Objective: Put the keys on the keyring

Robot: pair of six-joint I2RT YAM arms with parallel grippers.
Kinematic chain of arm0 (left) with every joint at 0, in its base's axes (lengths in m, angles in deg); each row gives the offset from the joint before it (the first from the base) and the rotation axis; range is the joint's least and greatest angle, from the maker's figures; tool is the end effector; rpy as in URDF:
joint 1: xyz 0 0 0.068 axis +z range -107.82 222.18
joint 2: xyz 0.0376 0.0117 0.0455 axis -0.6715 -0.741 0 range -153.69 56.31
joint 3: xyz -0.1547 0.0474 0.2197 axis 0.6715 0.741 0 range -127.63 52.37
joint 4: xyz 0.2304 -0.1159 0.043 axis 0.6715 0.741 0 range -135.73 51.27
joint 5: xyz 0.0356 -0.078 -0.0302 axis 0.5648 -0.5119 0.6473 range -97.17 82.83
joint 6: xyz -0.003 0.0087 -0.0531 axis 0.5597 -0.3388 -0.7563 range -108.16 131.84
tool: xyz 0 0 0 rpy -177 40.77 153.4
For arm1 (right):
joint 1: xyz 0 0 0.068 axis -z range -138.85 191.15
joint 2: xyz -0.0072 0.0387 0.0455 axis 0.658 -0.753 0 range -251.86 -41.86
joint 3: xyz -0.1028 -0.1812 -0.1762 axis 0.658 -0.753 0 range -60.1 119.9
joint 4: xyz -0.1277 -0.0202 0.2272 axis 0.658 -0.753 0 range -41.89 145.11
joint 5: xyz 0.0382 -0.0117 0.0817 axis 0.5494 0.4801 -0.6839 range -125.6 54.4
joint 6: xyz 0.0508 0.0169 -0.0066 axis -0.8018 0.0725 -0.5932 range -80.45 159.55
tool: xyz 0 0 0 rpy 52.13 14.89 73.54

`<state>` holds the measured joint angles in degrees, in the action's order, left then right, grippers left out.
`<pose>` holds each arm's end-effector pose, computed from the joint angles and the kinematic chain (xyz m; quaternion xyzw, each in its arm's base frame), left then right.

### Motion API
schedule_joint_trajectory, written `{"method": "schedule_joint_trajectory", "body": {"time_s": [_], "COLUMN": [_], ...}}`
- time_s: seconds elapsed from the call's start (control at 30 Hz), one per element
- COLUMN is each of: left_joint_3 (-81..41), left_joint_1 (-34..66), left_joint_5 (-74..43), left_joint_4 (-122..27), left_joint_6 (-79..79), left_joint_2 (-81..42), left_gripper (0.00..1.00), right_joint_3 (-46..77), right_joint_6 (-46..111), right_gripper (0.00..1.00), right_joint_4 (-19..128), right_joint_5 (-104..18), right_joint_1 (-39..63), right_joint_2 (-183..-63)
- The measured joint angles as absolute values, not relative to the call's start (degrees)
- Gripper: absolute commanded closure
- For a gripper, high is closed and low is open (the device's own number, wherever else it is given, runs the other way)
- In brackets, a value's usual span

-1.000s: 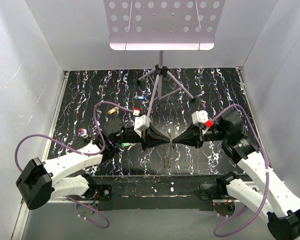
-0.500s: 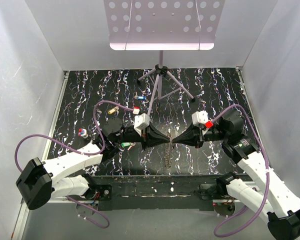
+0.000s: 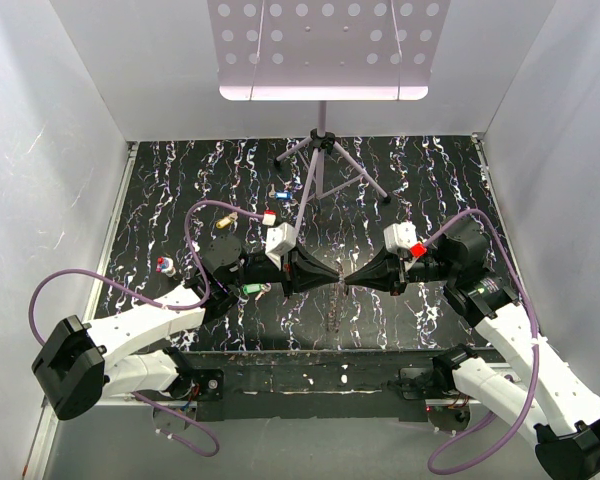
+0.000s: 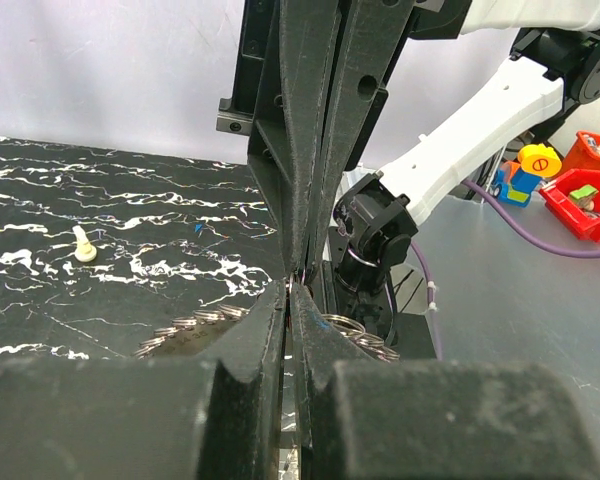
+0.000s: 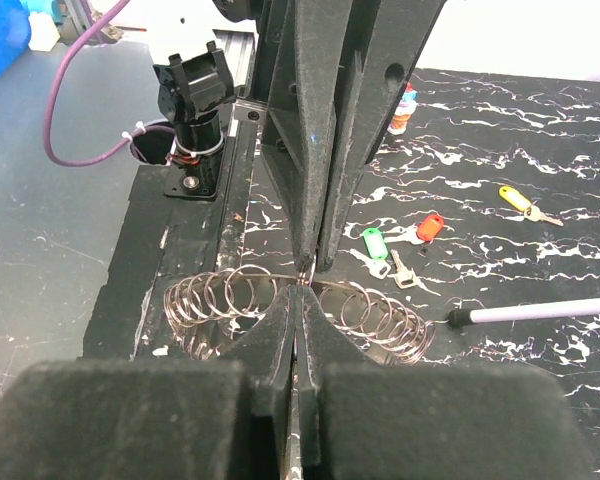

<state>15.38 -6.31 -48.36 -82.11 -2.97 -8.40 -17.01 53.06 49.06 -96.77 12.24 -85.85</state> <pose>0.1493 -0.2039 0.3065 0.4322 0.5065 -0.5677 0.4842 0.1306 0.1077 0.3420 -0.5477 0.4788 0.4539 0.5145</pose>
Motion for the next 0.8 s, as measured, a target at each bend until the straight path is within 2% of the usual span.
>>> {"method": "schedule_joint_trajectory", "body": {"time_s": [0.8], "left_joint_3": [19.2], "left_joint_1": [-6.2], "left_joint_5": [-44.4], "left_joint_4": [-95.3], "left_joint_6": [-11.2], "left_joint_2": [-9.6], "left_gripper": [1.00], "right_joint_3": [-17.0], "right_joint_6": [53.0], "right_gripper": [0.99], "right_joint_4": [49.7], "right_joint_5": [-94.8], "right_joint_1": [12.2], "right_joint_2": [-84.9]}}
